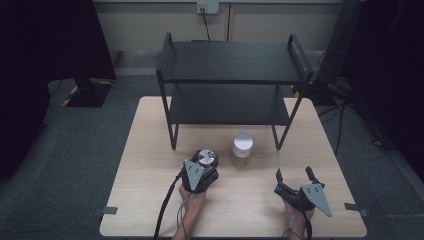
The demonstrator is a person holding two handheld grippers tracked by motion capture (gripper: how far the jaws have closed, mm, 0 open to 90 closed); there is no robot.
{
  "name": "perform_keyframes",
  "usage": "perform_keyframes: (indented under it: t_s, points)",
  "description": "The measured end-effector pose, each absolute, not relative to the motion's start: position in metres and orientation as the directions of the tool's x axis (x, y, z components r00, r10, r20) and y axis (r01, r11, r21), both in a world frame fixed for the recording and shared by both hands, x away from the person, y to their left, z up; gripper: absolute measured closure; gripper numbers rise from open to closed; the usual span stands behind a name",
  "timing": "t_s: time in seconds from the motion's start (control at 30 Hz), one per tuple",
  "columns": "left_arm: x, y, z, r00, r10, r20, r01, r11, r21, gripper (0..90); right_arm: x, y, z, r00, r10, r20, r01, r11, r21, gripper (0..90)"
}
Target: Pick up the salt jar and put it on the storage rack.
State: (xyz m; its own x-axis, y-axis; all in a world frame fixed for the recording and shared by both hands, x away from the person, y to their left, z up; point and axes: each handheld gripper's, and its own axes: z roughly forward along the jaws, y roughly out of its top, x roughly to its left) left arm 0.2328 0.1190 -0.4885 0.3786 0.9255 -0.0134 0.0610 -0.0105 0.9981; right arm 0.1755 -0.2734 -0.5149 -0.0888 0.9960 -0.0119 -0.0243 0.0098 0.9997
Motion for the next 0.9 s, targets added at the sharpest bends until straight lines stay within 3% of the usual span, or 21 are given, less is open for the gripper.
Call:
perform_keyframes:
  t_s: [0.9]
  points:
    - [0.236, 0.142, -0.462, 0.522, 0.852, 0.04, 0.013, -0.055, 0.998, 35.3, 0.176, -0.273, -0.515, -0.088, 0.996, -0.013, -0.024, 0.011, 1.0, 0.6]
